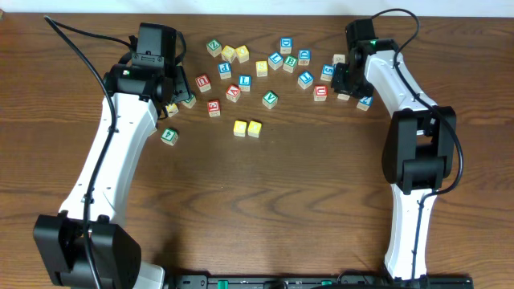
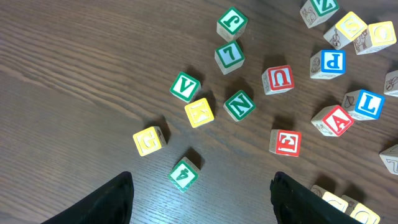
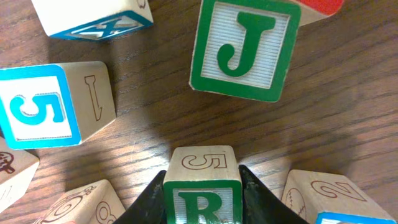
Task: Spell out CORL
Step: 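Close the right gripper on the green R block and lift, then carry the R block left and lower it right of the O block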
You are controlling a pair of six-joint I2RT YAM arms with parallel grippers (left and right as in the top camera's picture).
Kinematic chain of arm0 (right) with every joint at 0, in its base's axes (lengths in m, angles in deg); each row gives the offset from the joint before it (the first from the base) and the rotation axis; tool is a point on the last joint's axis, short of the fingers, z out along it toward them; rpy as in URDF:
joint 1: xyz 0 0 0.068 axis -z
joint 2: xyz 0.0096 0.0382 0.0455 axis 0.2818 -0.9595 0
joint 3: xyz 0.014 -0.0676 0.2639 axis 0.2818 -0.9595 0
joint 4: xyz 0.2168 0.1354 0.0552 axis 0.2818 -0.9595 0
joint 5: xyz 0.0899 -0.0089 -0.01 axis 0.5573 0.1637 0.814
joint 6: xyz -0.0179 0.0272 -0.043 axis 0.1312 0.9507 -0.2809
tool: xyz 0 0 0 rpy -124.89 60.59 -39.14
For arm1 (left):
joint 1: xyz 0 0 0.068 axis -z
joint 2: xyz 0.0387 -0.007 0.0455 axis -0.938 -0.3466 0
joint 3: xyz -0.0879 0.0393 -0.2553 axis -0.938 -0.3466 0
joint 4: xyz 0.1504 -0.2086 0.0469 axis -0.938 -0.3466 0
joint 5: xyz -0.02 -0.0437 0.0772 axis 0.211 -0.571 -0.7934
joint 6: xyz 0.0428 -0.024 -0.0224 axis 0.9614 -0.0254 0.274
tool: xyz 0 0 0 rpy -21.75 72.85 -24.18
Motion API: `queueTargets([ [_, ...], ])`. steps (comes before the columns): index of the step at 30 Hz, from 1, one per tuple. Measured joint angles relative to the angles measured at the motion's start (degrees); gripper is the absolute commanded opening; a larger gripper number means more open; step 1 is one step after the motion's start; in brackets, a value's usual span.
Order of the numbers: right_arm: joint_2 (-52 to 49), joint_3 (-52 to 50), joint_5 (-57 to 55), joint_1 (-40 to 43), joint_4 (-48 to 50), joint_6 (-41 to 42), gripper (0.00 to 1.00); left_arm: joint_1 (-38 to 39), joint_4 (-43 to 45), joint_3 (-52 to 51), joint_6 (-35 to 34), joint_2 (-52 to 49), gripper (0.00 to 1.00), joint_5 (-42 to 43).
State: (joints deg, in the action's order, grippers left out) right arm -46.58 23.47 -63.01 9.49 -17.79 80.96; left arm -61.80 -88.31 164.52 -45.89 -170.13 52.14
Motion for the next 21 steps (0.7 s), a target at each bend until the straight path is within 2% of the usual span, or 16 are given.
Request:
queueTargets([
  [12, 0.02, 0.85, 0.02, 0.22, -4.17, -1.46, 0.20, 0.00, 0.02, 0.00, 0.00, 0.00, 0.70, 0.00],
  [21, 1.92, 5.18, 3.43, 0.22, -10.03, -3.89, 0.21, 0.00, 0.00, 0.00, 0.00, 0.00, 0.70, 0.00],
])
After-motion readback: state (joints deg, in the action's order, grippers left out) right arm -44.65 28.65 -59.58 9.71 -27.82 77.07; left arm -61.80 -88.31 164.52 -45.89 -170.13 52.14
